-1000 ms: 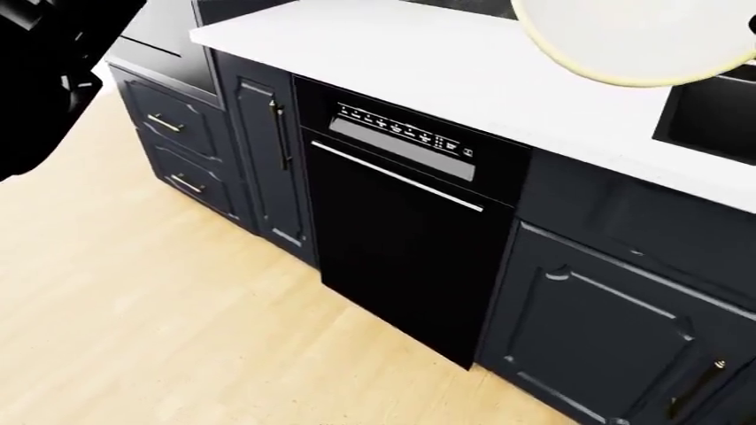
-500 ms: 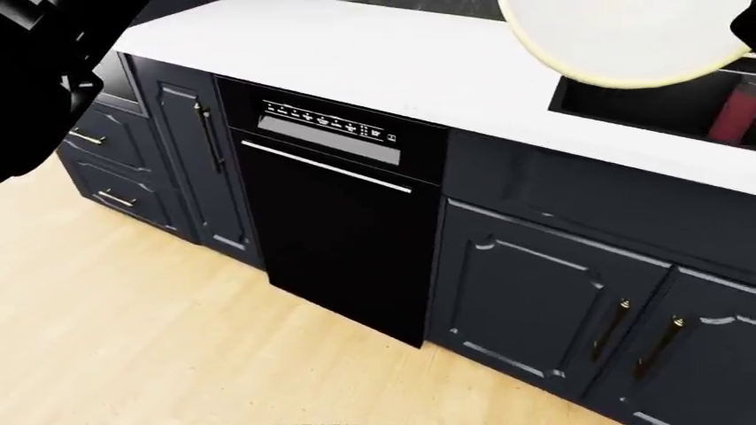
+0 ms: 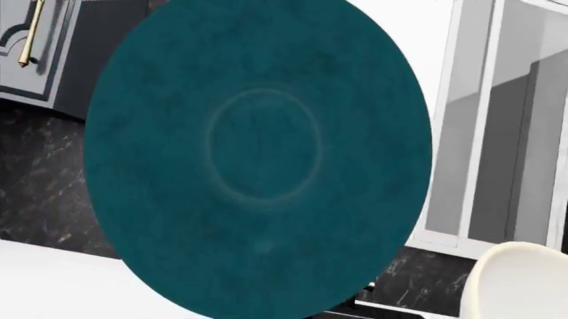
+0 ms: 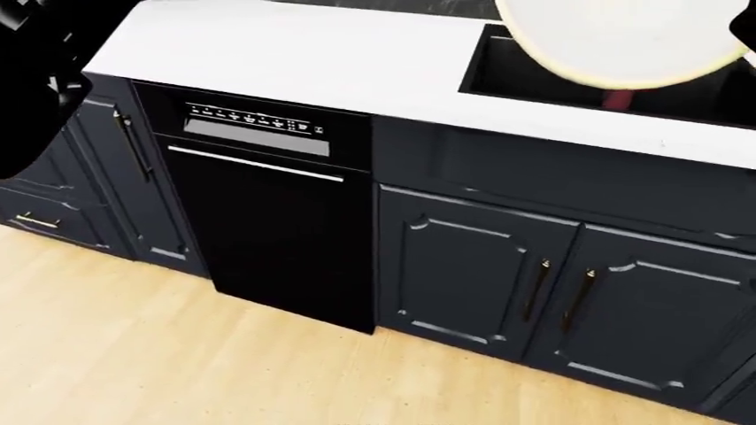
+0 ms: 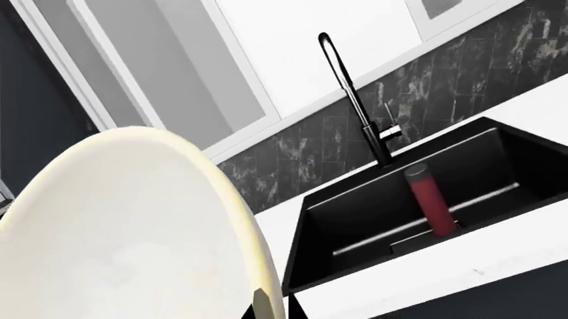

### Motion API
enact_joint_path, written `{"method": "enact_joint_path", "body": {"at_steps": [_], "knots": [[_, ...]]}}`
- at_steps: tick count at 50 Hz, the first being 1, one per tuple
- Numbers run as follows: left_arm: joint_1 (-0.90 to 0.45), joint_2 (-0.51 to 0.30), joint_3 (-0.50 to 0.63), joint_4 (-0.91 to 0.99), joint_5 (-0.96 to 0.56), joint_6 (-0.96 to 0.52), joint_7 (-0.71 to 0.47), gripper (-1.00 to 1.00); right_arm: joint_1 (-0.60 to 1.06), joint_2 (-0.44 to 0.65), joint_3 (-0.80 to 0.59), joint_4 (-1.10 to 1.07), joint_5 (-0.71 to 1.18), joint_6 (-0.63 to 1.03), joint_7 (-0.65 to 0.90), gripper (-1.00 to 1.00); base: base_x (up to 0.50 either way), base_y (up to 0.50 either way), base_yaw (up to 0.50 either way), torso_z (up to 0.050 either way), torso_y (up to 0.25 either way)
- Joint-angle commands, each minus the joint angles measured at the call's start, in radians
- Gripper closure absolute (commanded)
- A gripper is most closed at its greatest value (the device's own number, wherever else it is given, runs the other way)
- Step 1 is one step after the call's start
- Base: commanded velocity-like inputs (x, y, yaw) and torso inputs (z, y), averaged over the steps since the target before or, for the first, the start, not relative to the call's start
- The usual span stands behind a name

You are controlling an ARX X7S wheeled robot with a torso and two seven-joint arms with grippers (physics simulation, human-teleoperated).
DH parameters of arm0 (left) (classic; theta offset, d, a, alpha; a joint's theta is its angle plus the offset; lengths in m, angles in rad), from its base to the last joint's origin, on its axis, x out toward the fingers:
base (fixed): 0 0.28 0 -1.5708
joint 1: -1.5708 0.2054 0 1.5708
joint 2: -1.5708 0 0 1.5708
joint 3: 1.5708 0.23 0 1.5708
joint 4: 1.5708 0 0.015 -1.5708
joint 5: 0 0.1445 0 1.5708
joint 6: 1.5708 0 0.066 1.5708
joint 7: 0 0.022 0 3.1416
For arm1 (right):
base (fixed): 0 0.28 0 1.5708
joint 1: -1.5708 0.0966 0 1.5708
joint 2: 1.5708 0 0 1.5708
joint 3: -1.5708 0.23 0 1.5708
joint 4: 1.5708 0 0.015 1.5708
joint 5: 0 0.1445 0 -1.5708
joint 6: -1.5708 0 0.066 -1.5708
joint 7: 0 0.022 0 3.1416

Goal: Pick the teapot and bowl and place them in the sink. Then turn on the water.

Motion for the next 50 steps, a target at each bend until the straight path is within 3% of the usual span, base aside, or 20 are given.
{"method": "enact_joint_path", "body": {"at_steps": [1, 46, 50], "knots": [[-0.007, -0.018, -0.034, 0.015, 0.018, 0.012, -0.001, 1.00, 0.001, -0.005, 0.001, -0.002, -0.008, -0.007, -0.003, 1.00, 0.14, 0.04, -0.50, 0.000, 0.000], [-0.013, -0.059, -0.063, 0.061, -0.008, 0.004, -0.035, 1.00, 0.008, -0.034, -0.041, 0.024, -0.035, -0.012, -0.021, 1.00, 0.14, 0.02, -0.50, 0.001, 0.001], [-0.020, -0.066, -0.064, 0.062, -0.013, -0.003, -0.036, 1.00, 0.024, -0.043, -0.050, 0.034, -0.047, -0.016, -0.030, 1.00, 0.13, 0.50, 0.00, 0.000, 0.000]]}}
